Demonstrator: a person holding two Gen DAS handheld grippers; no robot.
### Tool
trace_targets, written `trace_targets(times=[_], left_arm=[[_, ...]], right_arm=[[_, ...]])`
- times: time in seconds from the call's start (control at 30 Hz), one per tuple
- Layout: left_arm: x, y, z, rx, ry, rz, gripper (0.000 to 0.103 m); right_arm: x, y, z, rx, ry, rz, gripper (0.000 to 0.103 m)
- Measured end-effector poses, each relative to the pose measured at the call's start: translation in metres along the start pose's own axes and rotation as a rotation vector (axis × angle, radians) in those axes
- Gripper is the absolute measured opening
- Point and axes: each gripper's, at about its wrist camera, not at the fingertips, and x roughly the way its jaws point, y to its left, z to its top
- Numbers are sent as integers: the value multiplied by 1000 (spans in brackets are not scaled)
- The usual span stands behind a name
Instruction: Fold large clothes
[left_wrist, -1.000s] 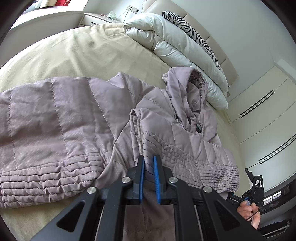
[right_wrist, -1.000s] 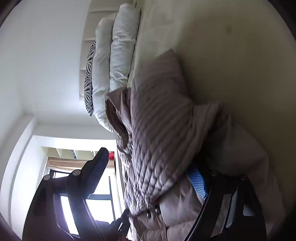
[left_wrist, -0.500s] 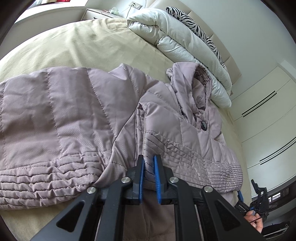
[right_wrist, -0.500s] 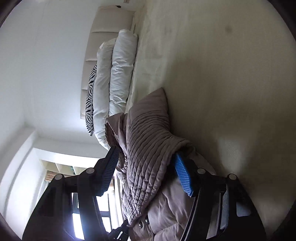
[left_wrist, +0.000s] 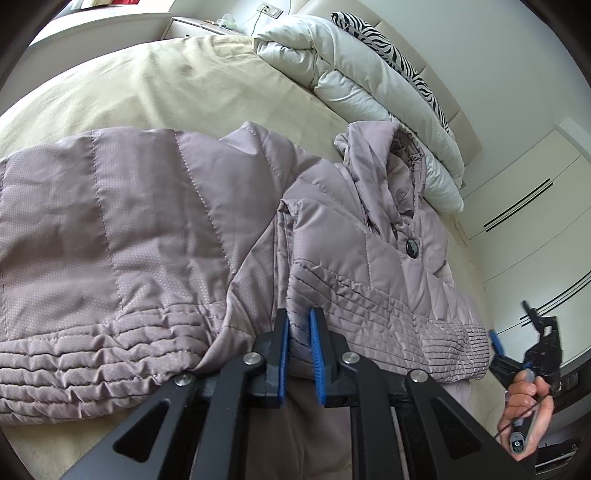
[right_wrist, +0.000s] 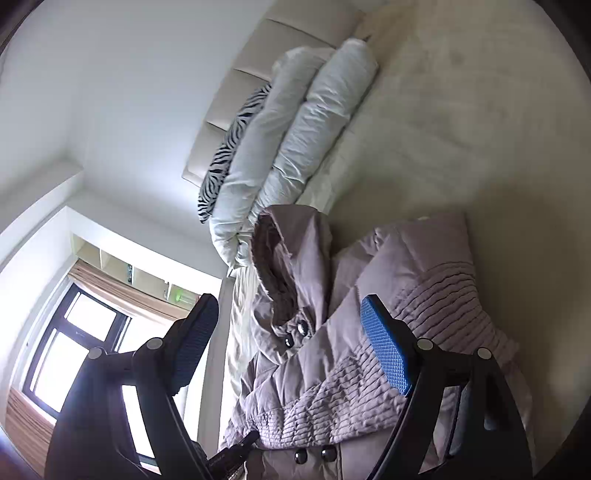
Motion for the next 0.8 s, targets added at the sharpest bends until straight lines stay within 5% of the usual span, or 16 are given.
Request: trace_targets(times=[0.13, 0.3, 0.47, 0.5, 0.8], left_arm=[[4, 2, 0, 7, 4, 2, 16], [-3, 4, -1, -10, -8, -13, 22], [-78, 8, -13, -34, -152, -58, 74], [-97, 14, -18, -52, -175, -62, 76], [-266, 180, -103, -550, -446, -117, 76]], right_arm=[[37, -78, -3, 227, 85, -71, 75], [35, -67, -18, 34, 70, -68, 72], [-5, -36, -32, -34, 3, -88, 75], [-16, -27, -38, -64, -1, -80, 79], [-90, 29, -144, -160, 137, 11, 81]])
